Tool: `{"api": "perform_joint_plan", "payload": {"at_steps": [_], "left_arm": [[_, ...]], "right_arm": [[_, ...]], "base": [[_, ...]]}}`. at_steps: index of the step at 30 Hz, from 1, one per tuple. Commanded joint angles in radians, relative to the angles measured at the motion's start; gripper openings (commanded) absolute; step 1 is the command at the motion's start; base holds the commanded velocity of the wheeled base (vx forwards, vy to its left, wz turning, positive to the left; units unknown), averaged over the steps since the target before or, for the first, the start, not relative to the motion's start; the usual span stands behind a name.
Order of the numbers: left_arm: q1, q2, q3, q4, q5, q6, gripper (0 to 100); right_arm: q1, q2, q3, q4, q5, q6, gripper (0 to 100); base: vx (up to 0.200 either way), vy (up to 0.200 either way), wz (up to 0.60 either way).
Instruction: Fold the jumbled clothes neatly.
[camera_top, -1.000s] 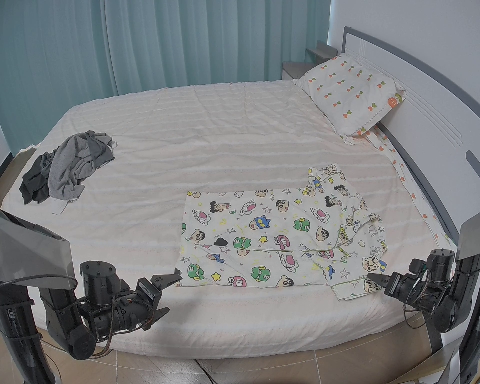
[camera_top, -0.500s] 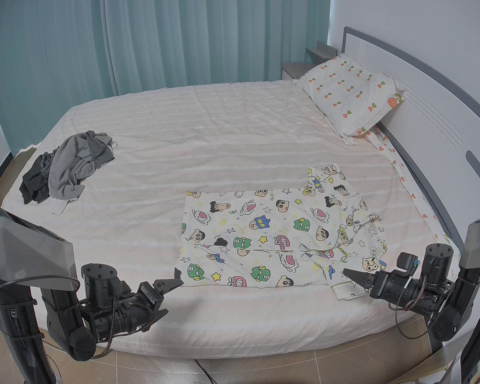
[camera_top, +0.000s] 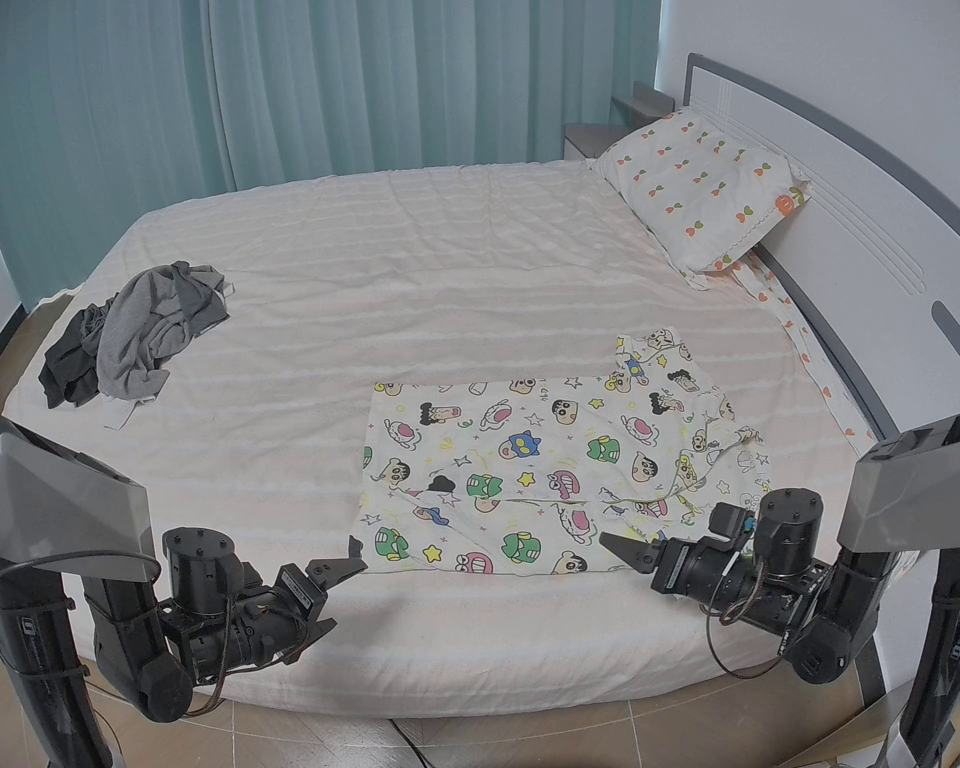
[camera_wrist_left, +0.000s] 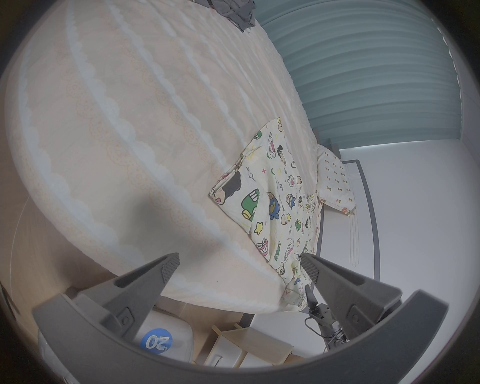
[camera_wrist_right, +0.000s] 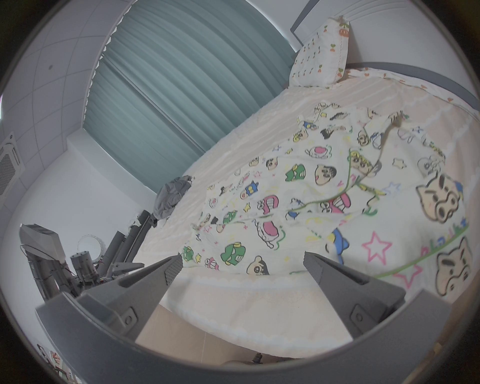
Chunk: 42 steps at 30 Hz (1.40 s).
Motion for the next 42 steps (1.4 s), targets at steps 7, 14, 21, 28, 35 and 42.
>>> {"api": "perform_joint_plan", "payload": {"at_steps": [7,14,21,28,35,42], "left_arm": [[0.003,-0.003,-0.001,0.000,-0.001,-0.003,100],[0.003,-0.002,-0.001,0.000,-0.001,-0.003,100],[0.003,-0.002,-0.001,0.000,-0.001,-0.002,100],[0.003,-0.002,0.001,0.000,0.000,-0.002,100],[0.002,0.000,-0.001,0.000,0.000,0.000,100],[0.002,0.000,0.001,0.000,0.000,0.002,100]], "right_arm": [[0.026,0.095,-0.117,0.046,-0.046,0.002,100],[0.018,0.147,-0.175,0.055,-0.093,0.002,100],[0.014,0.161,-0.212,0.076,-0.110,0.000,100],[-0.017,0.162,-0.310,0.167,-0.130,0.000,100],[-0.023,0.161,-0.344,0.170,-0.135,0.000,100],[-0.031,0.159,-0.369,0.182,-0.133,-0.001,100]], "base": [[0.000,0.000,0.00],[0.000,0.000,0.00],[0.000,0.000,0.00],[0.000,0.000,0.00],[0.000,0.000,0.00],[0.000,0.000,0.00]]}}
